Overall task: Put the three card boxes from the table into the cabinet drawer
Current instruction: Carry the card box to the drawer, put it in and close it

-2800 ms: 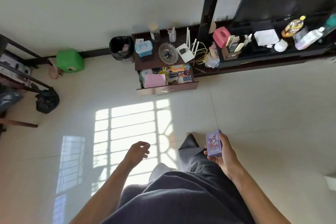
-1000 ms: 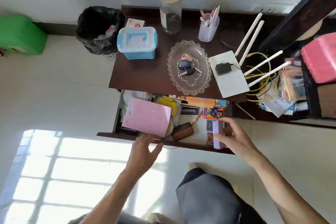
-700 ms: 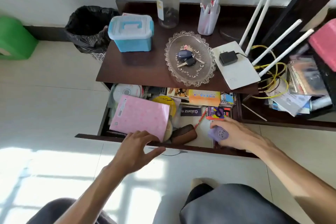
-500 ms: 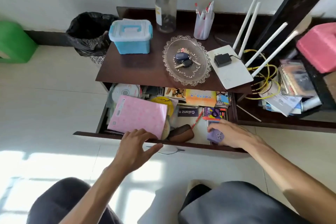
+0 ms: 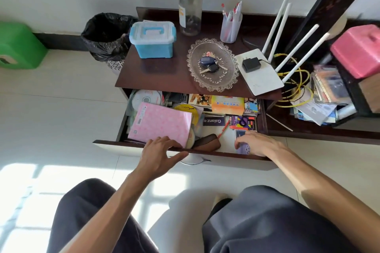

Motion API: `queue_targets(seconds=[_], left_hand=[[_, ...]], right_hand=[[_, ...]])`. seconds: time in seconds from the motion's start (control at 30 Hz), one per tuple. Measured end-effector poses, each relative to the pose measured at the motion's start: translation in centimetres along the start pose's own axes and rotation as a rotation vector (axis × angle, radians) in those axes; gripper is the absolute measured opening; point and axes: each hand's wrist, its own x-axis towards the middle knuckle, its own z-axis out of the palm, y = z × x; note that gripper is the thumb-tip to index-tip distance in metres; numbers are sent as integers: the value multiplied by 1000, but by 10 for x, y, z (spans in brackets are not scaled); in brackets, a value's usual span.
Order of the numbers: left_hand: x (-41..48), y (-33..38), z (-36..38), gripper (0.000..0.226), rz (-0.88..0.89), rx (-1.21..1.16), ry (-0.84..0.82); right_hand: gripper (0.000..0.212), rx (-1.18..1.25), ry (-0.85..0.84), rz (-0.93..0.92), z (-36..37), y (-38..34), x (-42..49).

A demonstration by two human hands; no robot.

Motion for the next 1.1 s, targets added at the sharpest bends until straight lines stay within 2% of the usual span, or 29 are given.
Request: queue_targets(seconds=[0.2,0.37,0.6,0.67,0.7,0.77,0.83,0.9,1.0,1.1], left_hand=[[0,0,1,53,11,26,30],[0,1,-2,47,5,8,-2],[-3,4,-2,47,7,39,18],[-2,5,-8,41,8,-26,-25],[-2,5,-12,35,-16,-130,-39],[-5,3,-24,24,-117,-395,9],[-10,-5,-36,19,-222,-555,148],[-20,-18,-45,18,-331,-691,259],[-38,-36,-47,22,-580,-920,391],[-51,-47,-41,48,-840,-1158,543]], right_hand=[[55,-31,30,23,3,-1,-2],[37,-18,4,52,-1,-1,-2],[46,18,29,52,0,1,-4],[46,80,55,59,-3,-1,-11],[45,143,104,62,-5,-2,-17],[37,321,267,72,-10,-5,-36],[18,494,468,63,-10,-8,-62],[4,686,586,47,-3,-9,-91],[11,969,600,149,19,-11,-125],[30,1066,507,354,52,-9,-133]])
